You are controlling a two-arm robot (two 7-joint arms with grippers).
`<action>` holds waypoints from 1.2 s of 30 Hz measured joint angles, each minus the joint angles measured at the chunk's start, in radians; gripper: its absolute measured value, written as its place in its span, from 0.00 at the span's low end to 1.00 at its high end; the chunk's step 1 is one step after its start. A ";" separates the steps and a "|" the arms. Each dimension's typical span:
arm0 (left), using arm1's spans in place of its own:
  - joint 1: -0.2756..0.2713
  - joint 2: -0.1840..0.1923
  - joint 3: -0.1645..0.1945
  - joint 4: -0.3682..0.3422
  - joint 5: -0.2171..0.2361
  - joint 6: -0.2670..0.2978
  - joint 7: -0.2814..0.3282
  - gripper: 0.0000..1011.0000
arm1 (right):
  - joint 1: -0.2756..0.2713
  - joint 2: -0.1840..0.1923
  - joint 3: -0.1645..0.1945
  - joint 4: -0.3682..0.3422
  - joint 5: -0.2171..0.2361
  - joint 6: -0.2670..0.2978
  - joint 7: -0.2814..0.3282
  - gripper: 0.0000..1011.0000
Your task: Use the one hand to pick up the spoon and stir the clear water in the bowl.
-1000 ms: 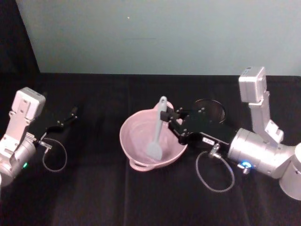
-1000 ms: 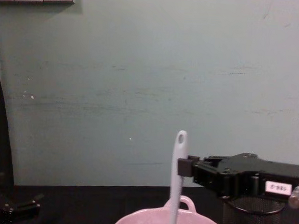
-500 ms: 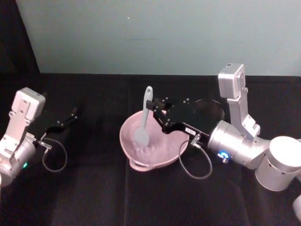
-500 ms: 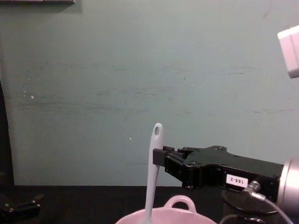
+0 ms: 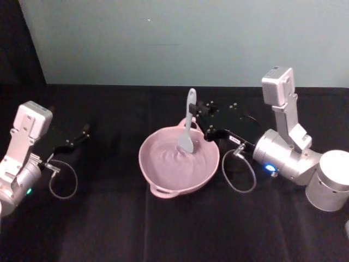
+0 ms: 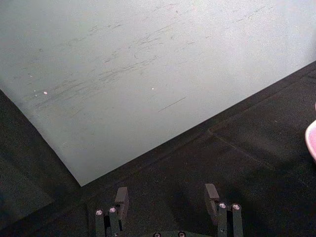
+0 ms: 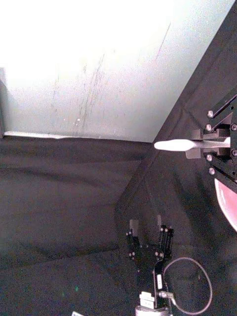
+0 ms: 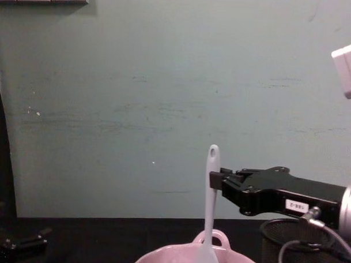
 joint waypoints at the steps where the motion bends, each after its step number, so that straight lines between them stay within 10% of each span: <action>1: 0.000 0.000 0.000 0.000 0.000 0.000 0.000 1.00 | -0.003 0.003 0.003 -0.005 0.000 0.002 0.000 0.10; 20: 0.000 0.000 0.000 0.000 0.000 0.000 0.000 1.00 | -0.127 0.050 0.018 -0.183 0.079 0.061 0.038 0.10; 36: 0.000 0.000 0.000 0.000 0.000 0.000 0.000 1.00 | -0.037 -0.066 -0.003 -0.001 0.009 -0.032 -0.030 0.10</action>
